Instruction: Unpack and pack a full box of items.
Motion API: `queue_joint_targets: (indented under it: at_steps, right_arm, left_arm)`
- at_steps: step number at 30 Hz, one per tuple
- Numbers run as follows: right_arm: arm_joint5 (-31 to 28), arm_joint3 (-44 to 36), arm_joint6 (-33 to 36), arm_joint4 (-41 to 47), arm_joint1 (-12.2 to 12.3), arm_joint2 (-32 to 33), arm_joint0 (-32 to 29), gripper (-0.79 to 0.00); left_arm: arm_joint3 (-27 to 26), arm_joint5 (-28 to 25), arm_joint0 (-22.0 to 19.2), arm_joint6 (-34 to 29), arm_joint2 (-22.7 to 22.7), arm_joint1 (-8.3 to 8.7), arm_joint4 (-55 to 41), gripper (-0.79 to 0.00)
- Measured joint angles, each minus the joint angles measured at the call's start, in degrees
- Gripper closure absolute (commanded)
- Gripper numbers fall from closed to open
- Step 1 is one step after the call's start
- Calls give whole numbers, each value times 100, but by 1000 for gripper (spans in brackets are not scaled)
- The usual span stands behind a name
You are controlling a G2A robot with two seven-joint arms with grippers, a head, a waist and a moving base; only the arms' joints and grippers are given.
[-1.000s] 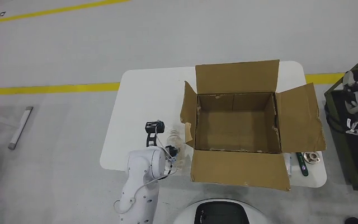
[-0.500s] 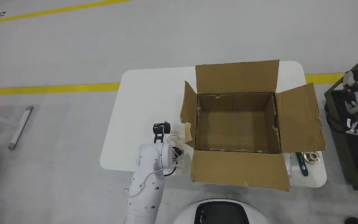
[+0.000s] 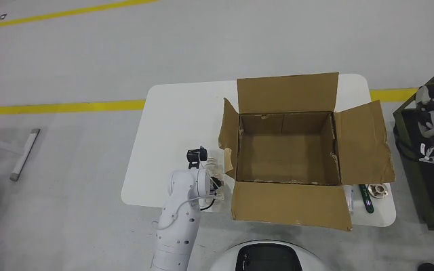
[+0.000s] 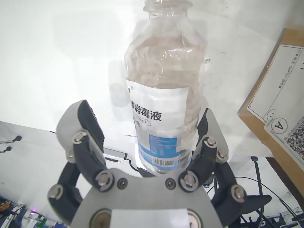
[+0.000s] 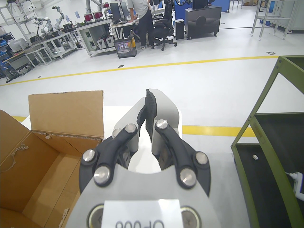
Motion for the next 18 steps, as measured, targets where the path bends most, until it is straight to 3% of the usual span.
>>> queue_joint_targets:
  at_steps: [9, 12, 13, 15, 16, 18]
  right_arm:
    - [0, 0, 0, 0, 0, 0, 0, 0]
    - [0, 0, 0, 0, 0, 0, 0, 0]
    - [0, 0, 0, 0, 0, 0, 0, 0]
    - [0, 0, 0, 0, 0, 0, 0, 0]
    - [0, 0, 0, 0, 0, 0, 0, 0]
    - [0, 0, 0, 0, 0, 0, 0, 0]
  left_arm:
    - [98, 28, 7, 13, 40, -4, -103, -785]
    - [128, 25, 26, 24, 57, -2, -99, -720]
    - [133, 23, 31, 26, 58, 0, -99, -680]
    - [138, 18, 33, 28, 59, 3, -95, -499]
    - [138, 17, 33, 28, 60, 4, -90, -363]
    - [137, 13, 33, 28, 63, 8, -75, -252]
